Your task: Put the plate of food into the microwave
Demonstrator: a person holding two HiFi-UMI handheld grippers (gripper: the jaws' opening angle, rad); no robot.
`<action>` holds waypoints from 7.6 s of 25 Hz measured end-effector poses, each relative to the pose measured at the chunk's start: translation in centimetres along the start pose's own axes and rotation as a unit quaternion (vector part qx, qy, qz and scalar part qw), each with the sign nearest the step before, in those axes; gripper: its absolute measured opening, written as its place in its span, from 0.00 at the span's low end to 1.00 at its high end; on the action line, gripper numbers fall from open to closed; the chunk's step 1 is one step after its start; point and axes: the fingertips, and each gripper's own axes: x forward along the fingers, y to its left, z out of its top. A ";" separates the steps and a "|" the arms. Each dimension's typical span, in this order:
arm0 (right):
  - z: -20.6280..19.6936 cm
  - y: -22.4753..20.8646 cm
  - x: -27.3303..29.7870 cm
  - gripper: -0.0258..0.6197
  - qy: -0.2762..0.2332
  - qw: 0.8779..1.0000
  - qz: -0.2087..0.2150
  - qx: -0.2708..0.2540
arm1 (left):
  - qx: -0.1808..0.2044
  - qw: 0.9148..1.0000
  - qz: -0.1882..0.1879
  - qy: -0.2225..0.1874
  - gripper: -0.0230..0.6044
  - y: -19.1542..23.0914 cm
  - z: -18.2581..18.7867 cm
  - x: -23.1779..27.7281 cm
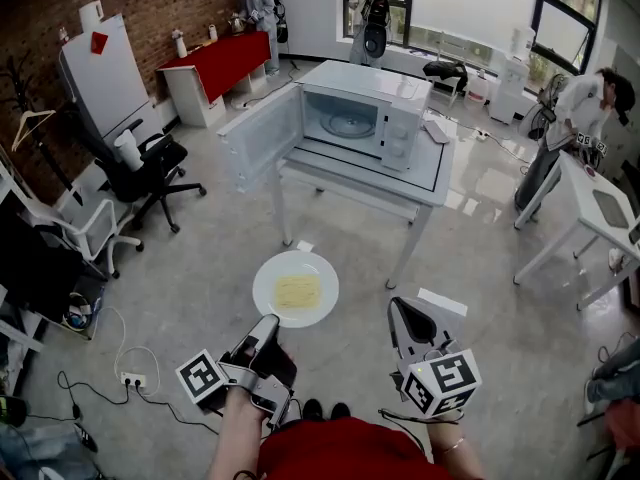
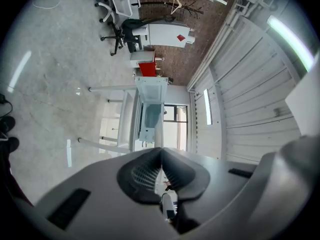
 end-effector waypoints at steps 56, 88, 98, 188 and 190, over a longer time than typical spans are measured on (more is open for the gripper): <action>7.3 -13.5 31.0 0.06 0.015 0.998 -0.055 -0.001 | -0.003 0.996 -0.013 0.092 0.06 -1.5 16.9 35.2; -2.4 -20.3 41.2 0.06 0.065 0.995 -0.063 -0.029 | -0.019 0.992 -0.038 0.117 0.06 10.5 16.7 45.1; -3.1 -22.1 42.4 0.06 0.030 0.997 -0.071 0.013 | 0.028 0.991 -0.082 0.105 0.06 9.1 18.7 48.7; 3.0 -25.9 47.7 0.06 0.040 0.996 -0.064 -0.043 | 0.607 0.751 0.209 0.152 0.17 8.4 22.0 67.8; 3.0 -25.7 47.4 0.06 0.037 0.997 -0.060 -0.042 | 0.612 0.760 0.174 0.132 0.10 7.2 22.0 67.6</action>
